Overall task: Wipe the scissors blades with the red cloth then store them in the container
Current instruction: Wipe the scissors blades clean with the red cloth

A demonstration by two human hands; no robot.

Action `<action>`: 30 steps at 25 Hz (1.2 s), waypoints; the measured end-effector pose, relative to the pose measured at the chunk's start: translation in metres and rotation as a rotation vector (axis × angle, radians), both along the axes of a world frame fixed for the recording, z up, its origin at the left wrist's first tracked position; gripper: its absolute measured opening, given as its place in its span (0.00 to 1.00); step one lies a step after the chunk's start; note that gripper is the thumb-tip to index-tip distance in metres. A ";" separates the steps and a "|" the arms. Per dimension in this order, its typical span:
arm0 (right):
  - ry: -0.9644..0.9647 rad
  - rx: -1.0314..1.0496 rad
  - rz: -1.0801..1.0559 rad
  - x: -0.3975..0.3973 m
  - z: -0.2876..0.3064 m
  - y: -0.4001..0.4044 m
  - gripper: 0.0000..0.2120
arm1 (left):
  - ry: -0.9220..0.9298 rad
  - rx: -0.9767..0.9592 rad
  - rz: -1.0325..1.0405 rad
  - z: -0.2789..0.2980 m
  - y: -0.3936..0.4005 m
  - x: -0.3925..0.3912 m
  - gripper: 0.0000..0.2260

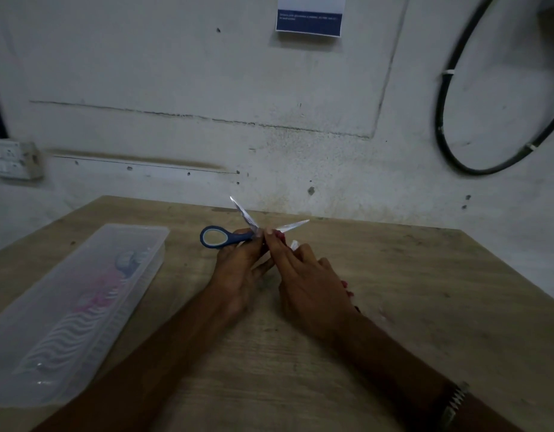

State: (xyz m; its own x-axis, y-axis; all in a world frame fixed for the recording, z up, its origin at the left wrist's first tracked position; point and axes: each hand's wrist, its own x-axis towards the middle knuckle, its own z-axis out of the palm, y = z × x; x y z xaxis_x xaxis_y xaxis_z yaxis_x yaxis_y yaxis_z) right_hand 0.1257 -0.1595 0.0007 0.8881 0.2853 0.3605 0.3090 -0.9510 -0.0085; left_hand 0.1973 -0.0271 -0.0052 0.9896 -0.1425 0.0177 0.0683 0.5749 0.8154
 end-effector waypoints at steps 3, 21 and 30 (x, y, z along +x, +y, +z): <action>0.030 0.087 -0.104 0.004 0.002 -0.003 0.46 | 0.018 -0.020 -0.035 0.002 -0.002 0.001 0.07; -0.065 -0.037 -0.040 0.000 -0.005 -0.002 0.47 | 0.049 -0.131 -0.100 -0.012 0.001 0.007 0.12; 0.016 0.083 -0.041 0.002 -0.004 -0.003 0.49 | 0.078 -0.151 -0.083 -0.012 -0.002 0.008 0.10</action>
